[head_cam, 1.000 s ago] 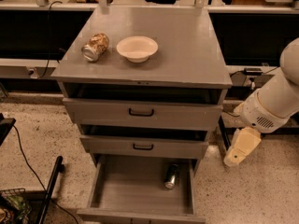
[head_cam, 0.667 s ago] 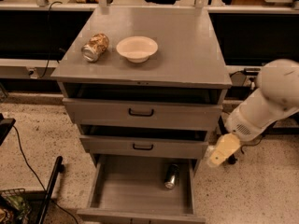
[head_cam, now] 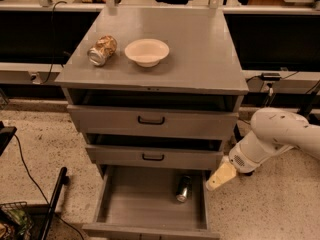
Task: Pick green can from bottom drawer and place on counter
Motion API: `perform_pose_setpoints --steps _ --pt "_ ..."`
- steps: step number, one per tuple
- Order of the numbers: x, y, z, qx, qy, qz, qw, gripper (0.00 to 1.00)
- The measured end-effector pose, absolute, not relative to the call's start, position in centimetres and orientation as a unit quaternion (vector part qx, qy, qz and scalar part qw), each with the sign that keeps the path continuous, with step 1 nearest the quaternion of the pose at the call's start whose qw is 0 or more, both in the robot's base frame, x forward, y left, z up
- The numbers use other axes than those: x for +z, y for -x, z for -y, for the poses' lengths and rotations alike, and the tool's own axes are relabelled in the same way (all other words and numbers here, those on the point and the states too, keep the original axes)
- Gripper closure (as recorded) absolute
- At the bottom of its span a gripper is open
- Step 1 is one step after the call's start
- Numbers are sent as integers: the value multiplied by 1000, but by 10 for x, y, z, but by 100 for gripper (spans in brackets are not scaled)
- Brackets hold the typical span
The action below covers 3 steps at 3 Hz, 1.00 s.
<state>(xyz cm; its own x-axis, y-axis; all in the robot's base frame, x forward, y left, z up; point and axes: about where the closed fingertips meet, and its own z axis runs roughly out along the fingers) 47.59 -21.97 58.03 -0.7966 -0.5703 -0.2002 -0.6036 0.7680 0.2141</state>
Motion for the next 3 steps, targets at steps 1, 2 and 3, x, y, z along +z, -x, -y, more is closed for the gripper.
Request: perform_pose_setpoints --steps 1,2,3 --pt "581 -477 219 134 311 -939 64 0" --pt "560 -490 212 158 290 -942 55 0" --pt "474 -496 179 187 237 -953 8 0"
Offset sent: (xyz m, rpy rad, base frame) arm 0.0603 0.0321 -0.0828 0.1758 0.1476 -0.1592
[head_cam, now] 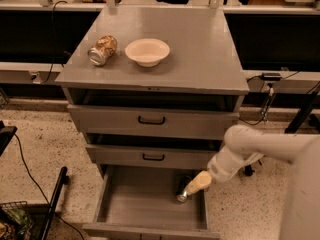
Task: Pick green can from bottom drawer and place on counter
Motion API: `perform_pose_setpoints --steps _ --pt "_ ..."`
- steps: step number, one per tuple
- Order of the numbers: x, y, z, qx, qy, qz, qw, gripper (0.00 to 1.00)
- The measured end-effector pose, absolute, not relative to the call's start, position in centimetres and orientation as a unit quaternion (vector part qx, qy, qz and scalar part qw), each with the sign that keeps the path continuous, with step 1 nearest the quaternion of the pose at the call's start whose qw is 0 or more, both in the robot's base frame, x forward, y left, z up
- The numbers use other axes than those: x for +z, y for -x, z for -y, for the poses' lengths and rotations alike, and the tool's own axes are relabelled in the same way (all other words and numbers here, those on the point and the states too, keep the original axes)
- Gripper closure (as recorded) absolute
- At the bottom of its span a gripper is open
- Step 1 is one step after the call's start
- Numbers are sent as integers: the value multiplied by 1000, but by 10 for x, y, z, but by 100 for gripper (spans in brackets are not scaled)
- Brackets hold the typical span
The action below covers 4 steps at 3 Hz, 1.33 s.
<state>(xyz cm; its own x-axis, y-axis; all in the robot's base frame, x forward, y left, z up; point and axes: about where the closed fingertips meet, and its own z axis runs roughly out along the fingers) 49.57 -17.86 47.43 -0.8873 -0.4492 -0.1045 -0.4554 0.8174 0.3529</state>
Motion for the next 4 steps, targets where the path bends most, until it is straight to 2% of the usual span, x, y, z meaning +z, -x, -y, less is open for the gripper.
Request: perform_pose_setpoints --steps 1,3,4 --pt "367 -470 160 160 120 -979 -47 0" --pt "369 -482 157 160 105 -981 -28 0" --pt "353 -487 152 186 112 -976 -26 0"
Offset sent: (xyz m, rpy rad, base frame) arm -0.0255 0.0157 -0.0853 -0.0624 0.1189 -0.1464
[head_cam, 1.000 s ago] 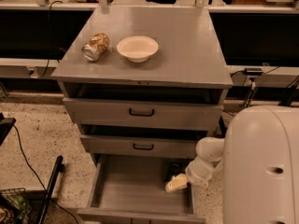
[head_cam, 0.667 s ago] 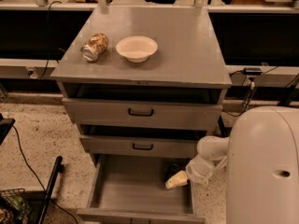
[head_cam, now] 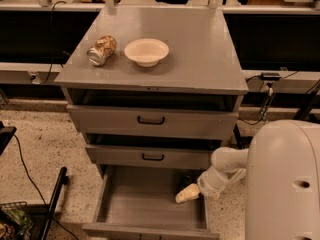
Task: Pick green can from bottom drawer and place on counter
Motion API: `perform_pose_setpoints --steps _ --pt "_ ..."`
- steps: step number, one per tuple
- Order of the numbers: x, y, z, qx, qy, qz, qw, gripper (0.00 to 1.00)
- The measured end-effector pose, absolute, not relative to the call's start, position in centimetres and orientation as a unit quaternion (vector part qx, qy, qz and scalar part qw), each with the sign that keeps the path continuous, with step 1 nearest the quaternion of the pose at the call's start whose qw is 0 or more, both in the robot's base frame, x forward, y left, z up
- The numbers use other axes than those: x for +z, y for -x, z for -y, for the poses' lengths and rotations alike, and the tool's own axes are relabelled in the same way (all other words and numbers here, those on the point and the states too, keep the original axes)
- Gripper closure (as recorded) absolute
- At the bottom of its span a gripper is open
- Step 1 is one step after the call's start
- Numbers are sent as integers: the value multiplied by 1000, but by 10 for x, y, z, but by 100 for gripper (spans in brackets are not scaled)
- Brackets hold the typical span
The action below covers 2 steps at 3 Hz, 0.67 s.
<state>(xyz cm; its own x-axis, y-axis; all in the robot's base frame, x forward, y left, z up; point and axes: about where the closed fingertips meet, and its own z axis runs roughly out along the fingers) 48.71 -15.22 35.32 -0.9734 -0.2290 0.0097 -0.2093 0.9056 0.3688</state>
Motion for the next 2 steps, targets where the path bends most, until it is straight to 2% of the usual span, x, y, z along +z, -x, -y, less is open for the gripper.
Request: perform_pose_setpoints --steps 1,2 --pt "316 -526 141 -270 -93 957 -43 0" --pt "301 -548 144 -320 -72 940 -94 0"
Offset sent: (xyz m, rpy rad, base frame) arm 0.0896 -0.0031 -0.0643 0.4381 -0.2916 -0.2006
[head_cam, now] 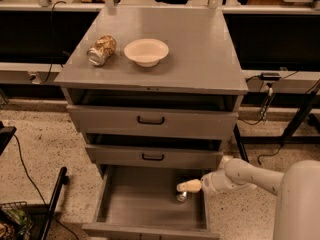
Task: Pick green can from bottom drawer and place on counter
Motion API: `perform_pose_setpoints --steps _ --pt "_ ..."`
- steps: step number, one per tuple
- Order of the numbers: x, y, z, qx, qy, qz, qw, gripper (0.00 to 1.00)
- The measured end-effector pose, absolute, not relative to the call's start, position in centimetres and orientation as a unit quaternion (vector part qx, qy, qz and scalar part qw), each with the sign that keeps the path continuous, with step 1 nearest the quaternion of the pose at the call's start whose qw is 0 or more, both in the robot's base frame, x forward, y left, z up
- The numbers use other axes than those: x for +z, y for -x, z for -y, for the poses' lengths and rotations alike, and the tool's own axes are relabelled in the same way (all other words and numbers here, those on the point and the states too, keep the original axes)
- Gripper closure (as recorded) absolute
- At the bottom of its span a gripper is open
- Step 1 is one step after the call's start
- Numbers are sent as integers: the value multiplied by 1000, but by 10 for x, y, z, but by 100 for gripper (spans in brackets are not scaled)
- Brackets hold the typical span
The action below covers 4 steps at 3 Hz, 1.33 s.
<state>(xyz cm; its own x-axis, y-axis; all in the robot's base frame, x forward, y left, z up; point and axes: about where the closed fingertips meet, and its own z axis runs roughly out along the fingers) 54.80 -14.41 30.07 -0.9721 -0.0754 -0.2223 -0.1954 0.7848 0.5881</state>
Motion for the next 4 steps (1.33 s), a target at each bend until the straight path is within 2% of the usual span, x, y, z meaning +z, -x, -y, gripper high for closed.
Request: perform_pose_setpoints --steps 1,2,4 --pt "288 -566 144 304 59 -943 117 0" --pt "266 -582 132 292 33 -950 106 0" --pt "223 -607 92 316 17 -946 69 0"
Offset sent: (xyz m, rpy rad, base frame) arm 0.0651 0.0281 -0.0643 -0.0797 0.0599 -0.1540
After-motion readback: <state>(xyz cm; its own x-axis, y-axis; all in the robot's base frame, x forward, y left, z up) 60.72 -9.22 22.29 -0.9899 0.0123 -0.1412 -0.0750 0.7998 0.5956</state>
